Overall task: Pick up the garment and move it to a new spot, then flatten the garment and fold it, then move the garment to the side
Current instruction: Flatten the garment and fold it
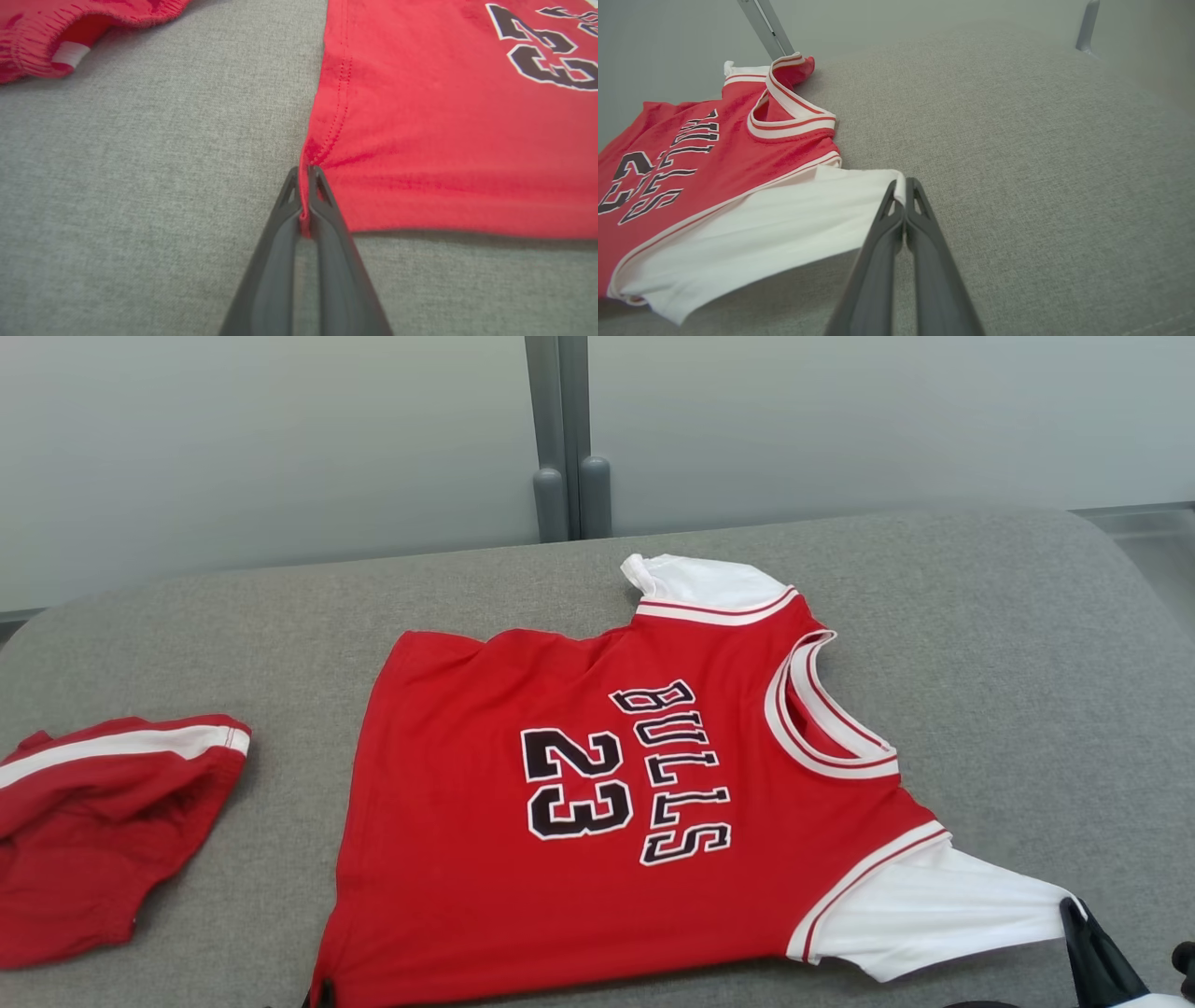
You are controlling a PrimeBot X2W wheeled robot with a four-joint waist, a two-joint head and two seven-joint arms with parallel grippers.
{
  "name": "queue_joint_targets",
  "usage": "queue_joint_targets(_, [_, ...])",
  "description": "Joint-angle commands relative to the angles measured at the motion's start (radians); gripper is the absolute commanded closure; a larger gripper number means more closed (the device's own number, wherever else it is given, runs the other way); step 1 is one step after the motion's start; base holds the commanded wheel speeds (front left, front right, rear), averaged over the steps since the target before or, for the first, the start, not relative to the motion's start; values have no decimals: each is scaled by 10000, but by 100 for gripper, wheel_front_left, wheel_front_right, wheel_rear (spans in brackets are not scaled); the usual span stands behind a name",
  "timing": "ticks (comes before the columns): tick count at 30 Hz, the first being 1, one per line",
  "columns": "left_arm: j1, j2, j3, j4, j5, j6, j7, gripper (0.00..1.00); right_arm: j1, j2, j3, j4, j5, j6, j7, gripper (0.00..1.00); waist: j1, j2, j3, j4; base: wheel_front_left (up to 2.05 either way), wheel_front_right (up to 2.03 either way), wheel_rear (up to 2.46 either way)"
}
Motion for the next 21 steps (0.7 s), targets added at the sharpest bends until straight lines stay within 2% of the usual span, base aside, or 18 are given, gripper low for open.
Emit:
queue_joint_targets(1, [247, 168, 19, -168, -181, 84, 3, 100, 320, -232, -179, -308, 110, -46, -40, 100, 1, -1, -99, 39, 0, 0, 0])
queue_joint_targets(6, [225, 148, -333, -927, -274, -63, 3, 100, 455, -241, -130, -908, 72, -44, -42, 100, 1, -1, -21, 133, 0, 0, 0])
queue_joint_targets(12, [-467, 125, -892, -2269, -302, -204, 3, 100, -302, -153, 84, -1314, -92, -35, -37, 100, 1, -1, 219, 401, 0, 0, 0])
queue_joint_targets(17, [-1461, 120, -1283, -2166, -136, -245, 2, 100, -1749, -221, 392, -720, -360, -33, -36, 100, 1, -1, 755, 578, 0, 0, 0])
queue_joint_targets(21, [-2296, 116, -1500, -1507, -63, -139, 2, 100, -3038, -270, 674, 333, -549, -33, 13, 100, 1, -1, 1149, 702, 0, 0, 0])
